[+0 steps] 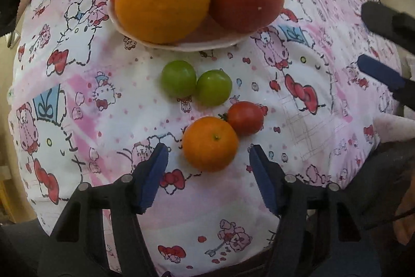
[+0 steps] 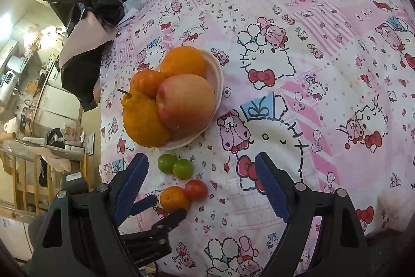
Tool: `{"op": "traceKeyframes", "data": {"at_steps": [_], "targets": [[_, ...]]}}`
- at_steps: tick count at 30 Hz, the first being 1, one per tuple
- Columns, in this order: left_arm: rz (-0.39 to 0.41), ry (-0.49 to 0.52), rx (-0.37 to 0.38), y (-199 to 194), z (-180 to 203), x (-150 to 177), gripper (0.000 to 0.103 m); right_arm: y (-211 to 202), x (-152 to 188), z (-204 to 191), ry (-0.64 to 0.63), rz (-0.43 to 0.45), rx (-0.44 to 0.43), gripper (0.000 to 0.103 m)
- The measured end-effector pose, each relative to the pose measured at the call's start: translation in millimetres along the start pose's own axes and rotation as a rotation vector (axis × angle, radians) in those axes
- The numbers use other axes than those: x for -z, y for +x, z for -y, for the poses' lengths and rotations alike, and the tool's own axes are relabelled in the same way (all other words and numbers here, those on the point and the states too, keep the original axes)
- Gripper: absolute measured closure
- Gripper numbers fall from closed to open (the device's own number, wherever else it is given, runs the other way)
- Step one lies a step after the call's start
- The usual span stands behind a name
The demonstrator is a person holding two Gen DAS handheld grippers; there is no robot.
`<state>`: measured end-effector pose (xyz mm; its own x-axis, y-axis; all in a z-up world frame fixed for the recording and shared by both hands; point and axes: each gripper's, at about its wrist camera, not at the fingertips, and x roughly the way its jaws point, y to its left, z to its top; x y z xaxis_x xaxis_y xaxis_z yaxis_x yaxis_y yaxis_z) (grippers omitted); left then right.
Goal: Organize fruits
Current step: 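Grasp the small tangerine beside the plate with the left tool, then grasp the red cherry tomato with the right tool while the left tool holds the tangerine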
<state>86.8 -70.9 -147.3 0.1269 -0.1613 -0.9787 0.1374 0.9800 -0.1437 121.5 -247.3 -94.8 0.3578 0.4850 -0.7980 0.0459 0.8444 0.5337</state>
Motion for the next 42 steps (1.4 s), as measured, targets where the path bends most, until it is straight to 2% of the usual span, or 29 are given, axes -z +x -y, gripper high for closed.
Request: {"op": "traceKeyframes", "data": {"at_steps": [3,5,8,15,20,27,32,36,42], "targets": [[-0.006,0.011,-0.013,5,2,-2,0.047,1,-1,0,0.009,-0.005,-0.012,0.016],[-0.019,0.009,0.002,9,3,-2,0.061,2,-2,-1,0.008,-0.007,-0.016,0.016],[-0.015,0.011,0.030,9,3,-1,0.064,5,-1,-4,-0.004,-0.015,-0.019,0.016],[0.024,-0.011,0.030,-16,-6,4,0.065,12,-1,-12,-0.029,-0.028,-0.009,0.016],[0.039,-0.095,0.064,-37,-28,5,0.065,12,0,-14,-0.037,-0.028,-0.001,0.016],[0.164,-0.210,-0.021,-65,-53,-6,0.065,17,3,-13,-0.037,-0.048,0.008,0.016],[0.188,-0.272,-0.046,-69,-73,-7,0.065,45,12,-22,-0.106,-0.149,0.094,0.016],[0.168,-0.296,-0.058,-65,-78,-5,0.064,64,23,-37,-0.213,-0.185,0.161,0.016],[0.179,-0.285,-0.090,-65,-75,-5,0.064,94,31,-50,-0.294,-0.262,0.196,0.019]]}}
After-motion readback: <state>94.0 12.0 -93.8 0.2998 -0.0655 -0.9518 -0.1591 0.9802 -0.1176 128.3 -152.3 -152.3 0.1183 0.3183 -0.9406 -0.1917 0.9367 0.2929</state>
